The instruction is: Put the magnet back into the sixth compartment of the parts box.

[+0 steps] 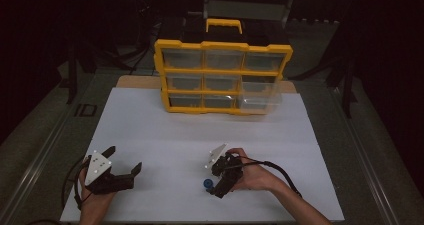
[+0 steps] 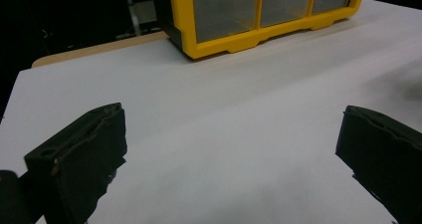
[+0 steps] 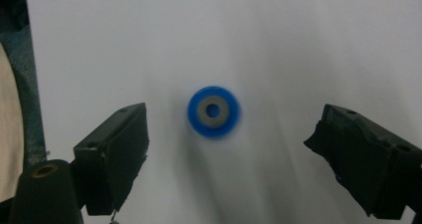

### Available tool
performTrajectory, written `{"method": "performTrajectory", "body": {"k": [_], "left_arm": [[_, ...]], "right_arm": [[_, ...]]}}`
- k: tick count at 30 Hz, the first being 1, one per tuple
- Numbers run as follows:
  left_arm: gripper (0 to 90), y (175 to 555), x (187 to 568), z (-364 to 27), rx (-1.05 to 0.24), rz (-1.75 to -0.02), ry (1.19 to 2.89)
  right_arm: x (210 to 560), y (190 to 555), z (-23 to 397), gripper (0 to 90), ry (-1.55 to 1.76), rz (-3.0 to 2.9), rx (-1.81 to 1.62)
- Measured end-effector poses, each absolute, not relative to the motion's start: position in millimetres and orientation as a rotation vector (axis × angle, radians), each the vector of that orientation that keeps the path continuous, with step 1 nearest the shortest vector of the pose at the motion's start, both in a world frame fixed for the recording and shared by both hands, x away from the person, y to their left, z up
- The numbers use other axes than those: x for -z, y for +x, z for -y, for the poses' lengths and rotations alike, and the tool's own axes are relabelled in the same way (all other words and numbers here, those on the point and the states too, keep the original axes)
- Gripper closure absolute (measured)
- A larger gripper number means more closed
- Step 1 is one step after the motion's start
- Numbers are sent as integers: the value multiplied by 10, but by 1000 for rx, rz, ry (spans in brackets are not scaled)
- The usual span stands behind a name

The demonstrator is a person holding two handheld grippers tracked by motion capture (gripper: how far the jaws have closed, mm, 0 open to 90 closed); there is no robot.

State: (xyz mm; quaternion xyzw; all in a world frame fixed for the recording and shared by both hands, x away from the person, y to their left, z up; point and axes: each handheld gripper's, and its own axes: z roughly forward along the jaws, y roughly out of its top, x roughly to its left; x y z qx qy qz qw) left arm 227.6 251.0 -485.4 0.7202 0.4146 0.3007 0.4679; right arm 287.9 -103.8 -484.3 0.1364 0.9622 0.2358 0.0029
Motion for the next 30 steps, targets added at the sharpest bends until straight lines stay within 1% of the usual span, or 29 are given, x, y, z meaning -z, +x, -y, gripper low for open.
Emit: {"method": "performTrajectory", "body": {"k": [13, 17, 23, 25, 30], "left_arm": [[1, 2278, 4855, -2507, -737, -1016, 1769], [0, 2279, 4856, -2507, -737, -1017, 1769], [1, 2280, 4856, -2506, -737, -1016, 1770], [1, 2277, 4854, -2508, -738, -1017, 1767], [1, 2274, 4853, -2514, -739, -1019, 1763]], "right_arm": [[4910, 2844, 941, 149, 386, -3024, -664], [4928, 2837, 915, 172, 385, -3021, -632], [4951, 2826, 869, 182, 376, -3018, -591], [4956, 2827, 856, 221, 377, -3013, -585], [4963, 2830, 831, 253, 381, -3010, -566]]}}
